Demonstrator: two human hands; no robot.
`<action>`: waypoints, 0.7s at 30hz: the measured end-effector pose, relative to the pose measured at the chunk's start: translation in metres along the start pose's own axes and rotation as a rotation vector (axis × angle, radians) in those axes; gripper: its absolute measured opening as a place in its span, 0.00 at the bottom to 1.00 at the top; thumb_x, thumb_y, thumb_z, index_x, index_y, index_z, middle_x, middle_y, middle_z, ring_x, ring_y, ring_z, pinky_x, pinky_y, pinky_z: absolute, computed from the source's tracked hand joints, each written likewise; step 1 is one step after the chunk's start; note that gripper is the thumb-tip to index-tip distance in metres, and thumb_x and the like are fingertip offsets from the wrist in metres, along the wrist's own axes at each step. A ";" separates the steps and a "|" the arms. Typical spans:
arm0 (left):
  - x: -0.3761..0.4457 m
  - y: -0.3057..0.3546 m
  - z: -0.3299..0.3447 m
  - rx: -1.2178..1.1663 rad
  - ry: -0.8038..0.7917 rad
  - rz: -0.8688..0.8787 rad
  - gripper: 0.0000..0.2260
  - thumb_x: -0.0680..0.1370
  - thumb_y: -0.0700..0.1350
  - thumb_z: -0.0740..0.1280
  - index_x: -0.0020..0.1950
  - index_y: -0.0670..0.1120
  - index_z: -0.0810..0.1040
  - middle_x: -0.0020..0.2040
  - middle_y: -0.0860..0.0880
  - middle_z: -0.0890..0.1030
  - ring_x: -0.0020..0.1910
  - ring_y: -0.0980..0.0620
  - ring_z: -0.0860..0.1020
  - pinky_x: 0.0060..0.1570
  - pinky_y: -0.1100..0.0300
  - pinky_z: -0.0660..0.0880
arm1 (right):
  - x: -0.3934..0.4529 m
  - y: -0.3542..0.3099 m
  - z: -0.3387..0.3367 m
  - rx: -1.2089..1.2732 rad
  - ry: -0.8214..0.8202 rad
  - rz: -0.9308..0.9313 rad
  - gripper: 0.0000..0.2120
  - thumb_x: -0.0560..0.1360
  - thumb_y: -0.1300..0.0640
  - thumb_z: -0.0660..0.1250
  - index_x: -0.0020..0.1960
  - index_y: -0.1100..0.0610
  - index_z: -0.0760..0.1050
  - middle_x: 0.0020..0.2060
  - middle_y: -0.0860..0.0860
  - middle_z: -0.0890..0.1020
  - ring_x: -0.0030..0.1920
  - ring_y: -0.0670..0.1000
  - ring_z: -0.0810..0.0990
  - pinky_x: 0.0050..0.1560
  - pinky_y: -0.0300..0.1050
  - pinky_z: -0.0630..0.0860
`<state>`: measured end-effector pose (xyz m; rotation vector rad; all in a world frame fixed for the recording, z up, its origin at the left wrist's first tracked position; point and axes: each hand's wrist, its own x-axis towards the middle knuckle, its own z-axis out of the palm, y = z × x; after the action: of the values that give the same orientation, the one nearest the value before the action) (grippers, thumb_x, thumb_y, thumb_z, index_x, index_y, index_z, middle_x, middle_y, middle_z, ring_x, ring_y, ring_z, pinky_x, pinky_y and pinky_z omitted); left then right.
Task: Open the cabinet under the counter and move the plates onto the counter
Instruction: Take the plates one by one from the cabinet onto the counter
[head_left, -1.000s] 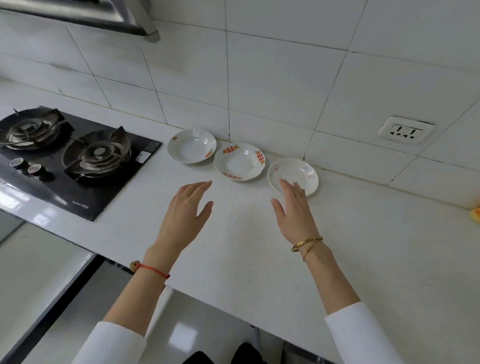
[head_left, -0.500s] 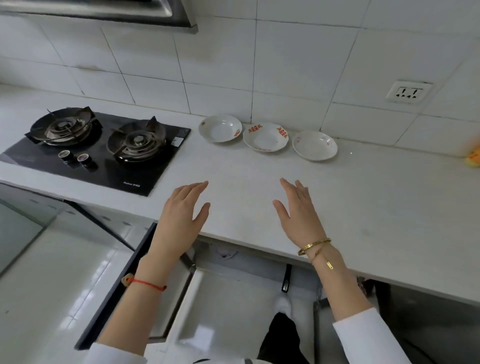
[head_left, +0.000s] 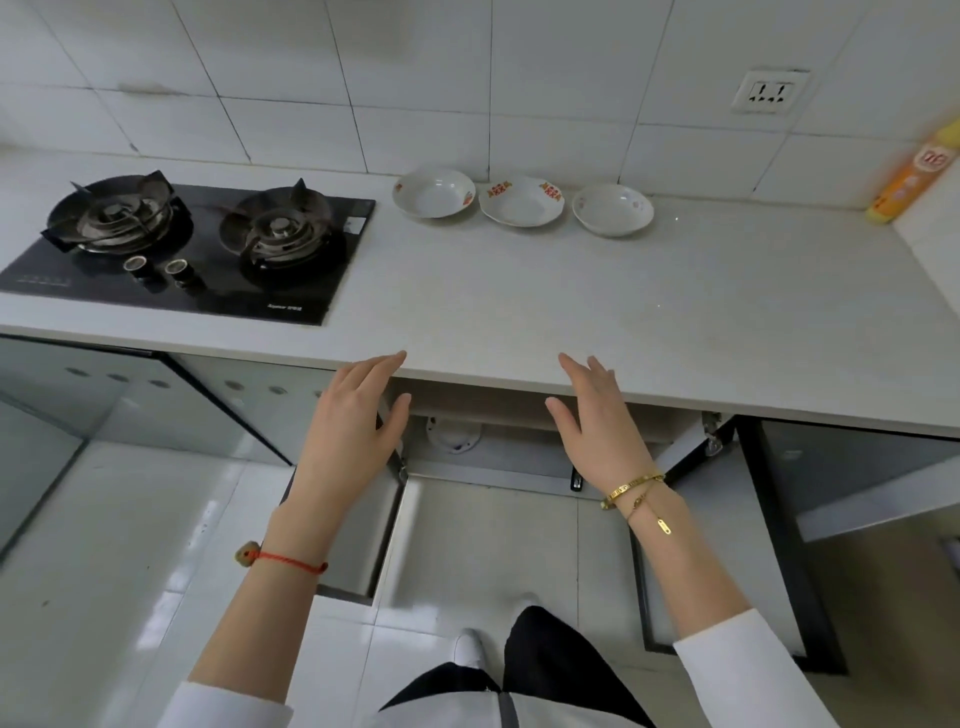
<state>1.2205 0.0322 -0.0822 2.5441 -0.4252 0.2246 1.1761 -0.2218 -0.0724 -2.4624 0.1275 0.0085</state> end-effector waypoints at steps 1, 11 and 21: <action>-0.005 0.000 -0.001 0.001 0.005 -0.002 0.20 0.80 0.44 0.64 0.72 0.45 0.70 0.66 0.48 0.76 0.66 0.48 0.71 0.66 0.54 0.69 | -0.005 0.000 0.002 -0.001 -0.009 0.002 0.24 0.82 0.54 0.54 0.76 0.55 0.54 0.76 0.53 0.56 0.77 0.52 0.46 0.76 0.48 0.46; -0.035 0.011 0.004 0.002 0.034 -0.064 0.20 0.79 0.43 0.64 0.72 0.45 0.71 0.65 0.48 0.77 0.66 0.48 0.72 0.65 0.56 0.69 | -0.022 0.018 0.014 -0.001 -0.062 -0.018 0.25 0.81 0.52 0.54 0.76 0.54 0.54 0.76 0.53 0.57 0.77 0.51 0.49 0.76 0.48 0.52; -0.051 0.005 0.050 -0.007 0.009 -0.166 0.18 0.80 0.42 0.64 0.70 0.43 0.72 0.64 0.46 0.78 0.66 0.47 0.73 0.67 0.52 0.70 | -0.010 0.049 0.041 -0.014 -0.138 0.022 0.23 0.82 0.53 0.54 0.75 0.56 0.56 0.75 0.54 0.59 0.77 0.53 0.50 0.76 0.47 0.51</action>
<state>1.1750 0.0143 -0.1342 2.5536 -0.2098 0.1719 1.1624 -0.2339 -0.1345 -2.4655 0.0947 0.1891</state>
